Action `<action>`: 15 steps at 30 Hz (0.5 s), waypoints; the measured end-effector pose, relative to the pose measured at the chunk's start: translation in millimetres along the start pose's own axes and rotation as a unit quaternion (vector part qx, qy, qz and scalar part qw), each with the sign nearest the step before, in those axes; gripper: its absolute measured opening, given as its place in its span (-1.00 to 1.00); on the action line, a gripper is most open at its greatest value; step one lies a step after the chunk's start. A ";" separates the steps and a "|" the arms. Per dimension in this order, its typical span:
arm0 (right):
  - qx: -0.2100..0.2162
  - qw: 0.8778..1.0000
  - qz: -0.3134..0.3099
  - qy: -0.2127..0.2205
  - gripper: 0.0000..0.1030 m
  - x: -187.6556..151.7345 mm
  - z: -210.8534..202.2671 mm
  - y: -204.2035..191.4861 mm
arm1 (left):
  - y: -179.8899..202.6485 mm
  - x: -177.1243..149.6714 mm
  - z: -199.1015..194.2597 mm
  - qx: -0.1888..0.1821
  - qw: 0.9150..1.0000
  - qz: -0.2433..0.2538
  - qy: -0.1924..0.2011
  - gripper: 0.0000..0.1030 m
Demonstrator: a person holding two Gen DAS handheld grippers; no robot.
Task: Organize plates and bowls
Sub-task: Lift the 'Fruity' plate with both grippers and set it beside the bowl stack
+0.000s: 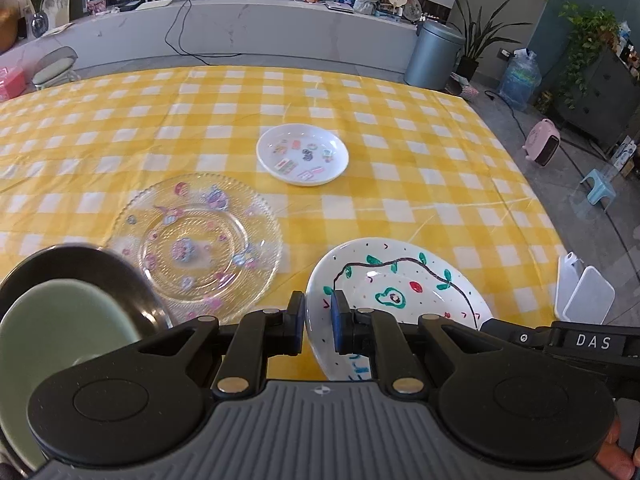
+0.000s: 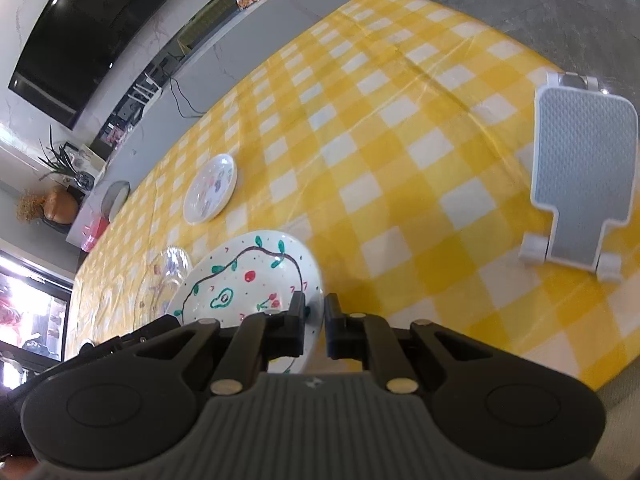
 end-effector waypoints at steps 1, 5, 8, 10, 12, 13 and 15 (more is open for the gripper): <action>-0.004 1.000 -0.005 -0.002 -0.85 -2.4 0.1 -2.3 | -0.3 -1.0 -0.4 0.001 1.000 0.001 0.000 -0.72; -0.014 1.000 -0.013 -0.003 -0.84 -6.6 -0.5 -4.6 | 1.3 -5.7 -2.8 0.005 1.000 0.009 0.002 -0.72; -0.022 1.000 -0.011 -0.006 -0.84 -7.5 -0.1 -4.0 | 3.7 -9.1 -0.8 0.007 1.000 0.017 -0.003 -0.71; -0.035 0.999 -0.017 -0.009 -0.84 -8.8 1.6 -5.0 | 7.0 -11.0 2.1 0.012 1.000 0.028 -0.005 -0.71; -0.044 0.999 -0.016 -0.015 -0.83 -8.5 4.9 -3.3 | 11.4 -14.1 4.1 0.019 0.999 0.042 -0.004 -0.71; -0.049 0.999 -0.015 -0.017 -0.84 -8.0 6.3 -2.1 | 14.0 -15.1 5.5 0.022 0.999 0.049 -0.003 -0.71; -0.056 0.998 -0.011 -0.017 -0.84 -6.6 7.7 0.5 | 18.3 -16.4 8.2 0.026 0.998 0.060 -0.003 -0.71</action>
Point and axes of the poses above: each gripper's, at about its wrist camera, not at the fingertips, and z roughly the way its jaws point, y to its right, x to its top, the point moved 3 cm from there along z, roughly the way its jaws point, and after that the axes turned 2 degrees about z, right-handed, at the moved point
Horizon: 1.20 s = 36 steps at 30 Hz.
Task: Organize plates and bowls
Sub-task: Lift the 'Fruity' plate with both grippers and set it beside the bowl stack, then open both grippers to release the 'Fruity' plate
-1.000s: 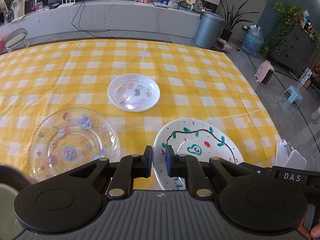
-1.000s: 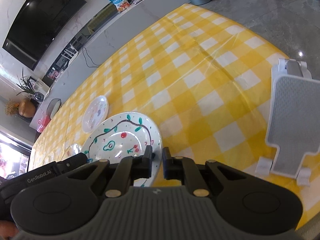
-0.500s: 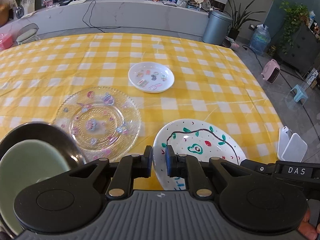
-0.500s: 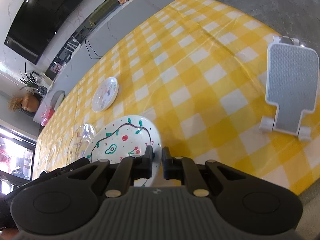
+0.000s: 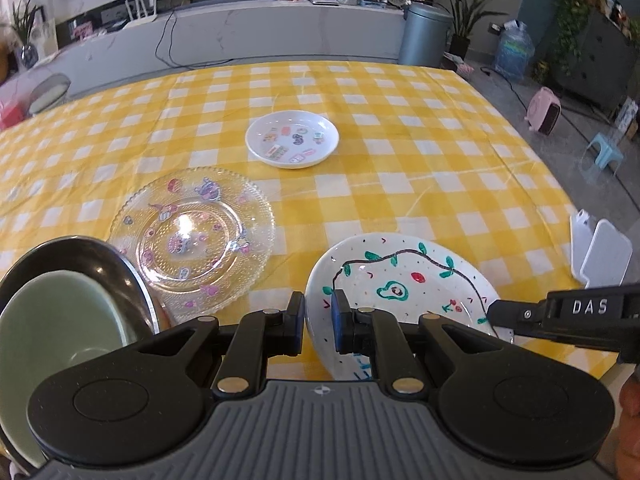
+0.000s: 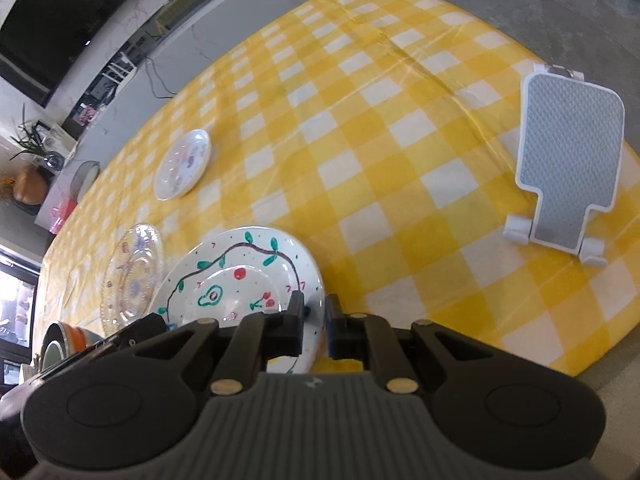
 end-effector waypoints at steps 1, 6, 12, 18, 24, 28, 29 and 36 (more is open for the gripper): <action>-0.004 1.000 0.002 0.000 -0.84 0.4 0.3 1.0 | 2.0 0.0 0.9 0.002 1.000 0.005 0.001 -0.71; -0.020 1.000 -0.002 -0.001 -0.83 -0.3 1.1 0.9 | 5.7 -5.2 5.7 0.011 1.000 0.021 -0.006 -0.71; -0.033 0.999 -0.010 -0.006 -0.84 -1.7 3.3 -0.5 | 7.4 -12.9 13.5 0.020 0.999 0.026 -0.025 -0.71; -0.043 0.999 -0.019 -0.021 -0.80 -4.7 7.3 -3.0 | 9.4 -14.9 16.1 0.028 0.998 0.039 -0.029 -0.71; -0.046 0.999 -0.016 -0.024 -0.80 -4.7 8.4 -2.9 | 10.5 -13.3 16.8 0.030 0.998 0.043 -0.034 -0.71; -0.050 0.998 -0.018 -0.024 -0.74 -5.1 8.5 -4.2 | 8.8 -12.7 17.1 0.026 0.998 0.044 -0.034 -0.71; -0.051 0.998 -0.018 -0.023 -0.71 -5.3 8.7 -5.1 | 7.7 -12.3 17.0 0.025 0.998 0.042 -0.034 -0.71; -0.067 0.997 -0.031 0.001 -0.35 -5.0 1.2 -8.4 | 8.3 -5.0 1.8 0.018 0.999 0.044 -0.011 -0.53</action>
Point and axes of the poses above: each gripper's, at about its wrist camera, not at the fingertips, and z roughly the way its jaws point, y to its right, x to its top, the point moved 3 cm from there along z, roughly the way its jaws point, and after that the axes turned 2 degrees about z, right-handed, at the moved point
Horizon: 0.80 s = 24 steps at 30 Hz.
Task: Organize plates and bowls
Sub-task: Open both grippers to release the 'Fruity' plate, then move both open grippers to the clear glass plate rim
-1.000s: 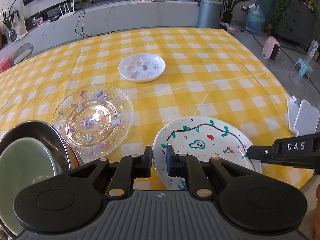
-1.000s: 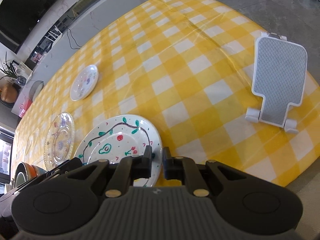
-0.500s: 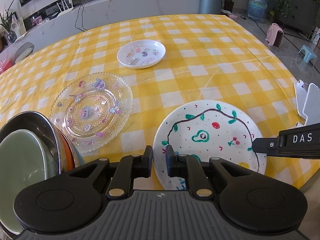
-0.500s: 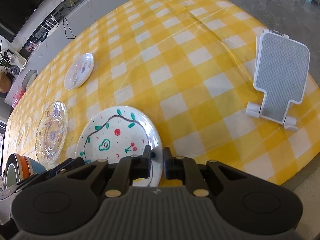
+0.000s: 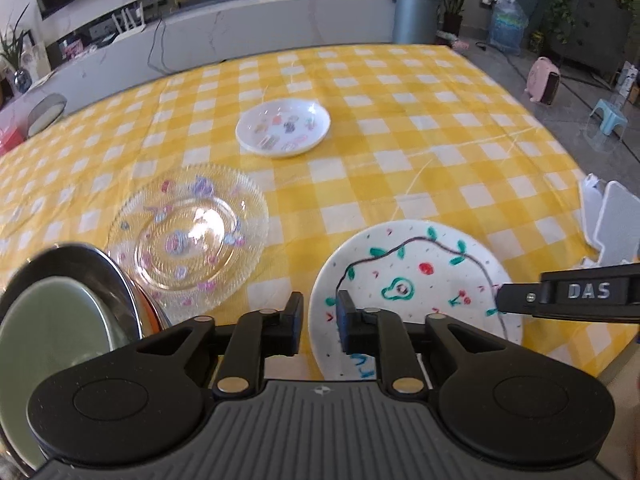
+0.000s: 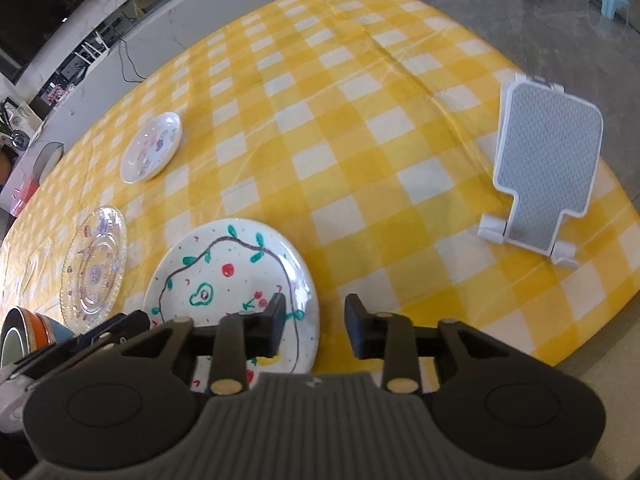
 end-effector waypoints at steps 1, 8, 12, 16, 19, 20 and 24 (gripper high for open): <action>-0.001 1.000 -0.002 0.006 -0.33 0.2 -1.7 -0.4 | -0.1 1.9 -3.0 -0.002 1.000 0.002 0.002 -0.47; 0.010 0.998 -0.001 0.056 -0.15 5.6 -16.4 -1.5 | -6.2 17.7 -22.2 -0.027 0.999 0.027 -0.002 -0.33; 0.021 0.996 0.001 0.081 -0.13 8.0 -23.3 -6.3 | -17.2 30.1 -34.3 -0.044 0.998 0.041 0.002 -0.33; 0.043 0.993 0.004 0.106 -0.13 9.5 -28.9 -16.2 | -36.9 48.2 -42.8 -0.052 0.998 0.038 0.009 -0.31; 0.058 0.991 0.008 0.118 -0.09 11.2 -31.0 -26.1 | -54.3 62.3 -44.8 -0.051 0.998 0.031 0.013 -0.27; 0.064 0.991 0.008 0.119 -0.05 12.0 -30.7 -29.3 | -58.7 65.8 -45.2 -0.050 0.998 0.032 0.016 -0.25; 0.087 0.990 0.005 0.113 0.06 14.4 -24.4 -44.6 | -77.0 80.1 -46.5 -0.053 0.998 0.039 0.021 -0.01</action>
Point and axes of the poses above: each gripper's, at about its wrist camera, not at the fingertips, and z roughly the way its jaws point, y to its right, x to its top, the point moved 3 cm from there along z, roughly the way its jaws point, and after that the axes turned 2 degrees about z, right-handed, at the moved point
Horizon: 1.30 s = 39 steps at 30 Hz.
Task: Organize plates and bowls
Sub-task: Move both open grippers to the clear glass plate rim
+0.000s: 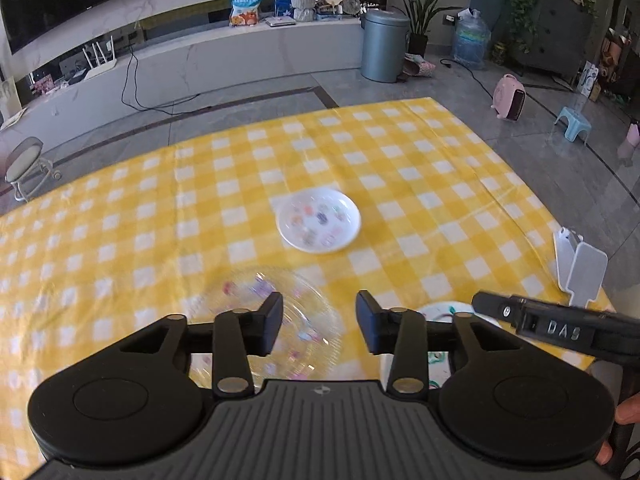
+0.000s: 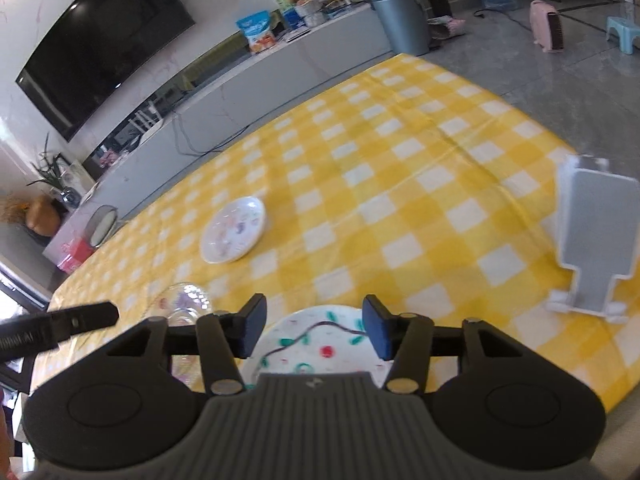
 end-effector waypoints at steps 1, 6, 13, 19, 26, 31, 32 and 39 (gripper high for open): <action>0.004 1.000 0.001 -0.006 0.06 0.0 3.8 -3.3 | -4.9 2.7 0.5 -0.004 1.000 0.000 -0.001 0.01; 0.013 1.000 -0.003 -0.019 0.19 1.9 17.5 -23.1 | -26.4 9.7 8.9 0.004 1.000 0.009 -0.004 0.09; 0.044 0.998 -0.015 -0.044 0.25 -0.2 41.7 -56.6 | -53.2 9.3 24.5 -0.004 1.000 0.021 -0.013 0.15; 0.055 0.996 0.003 -0.077 0.08 -3.1 72.9 -67.6 | -75.1 4.6 46.7 -0.005 0.999 0.026 -0.038 0.14; 0.064 0.992 0.006 -0.106 -0.16 -10.6 103.9 -75.1 | -107.8 -3.1 81.4 -0.011 0.997 0.008 -0.077 0.11; 0.062 0.991 -0.011 -0.120 -0.18 -18.1 116.2 -79.5 | -124.7 -17.1 101.8 -0.024 0.994 -0.003 -0.104 0.02; 0.061 0.991 -0.011 -0.122 -0.20 -19.1 118.4 -78.9 | -127.2 -19.3 104.8 -0.027 0.994 -0.004 -0.109 0.00; 0.063 0.990 -0.026 -0.126 -0.31 -24.1 124.1 -82.9 | -137.8 -29.8 115.7 -0.071 0.988 -0.018 -0.134 -0.05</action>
Point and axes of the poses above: each gripper's, at about its wrist camera, not at the fingertips, and z roughly the way its jaws point, y to its right, x to its top, the point moved 3 cm from there along z, roughly the way its jaws point, and after that the axes turned 2 degrees about z, right-handed, at the moved point
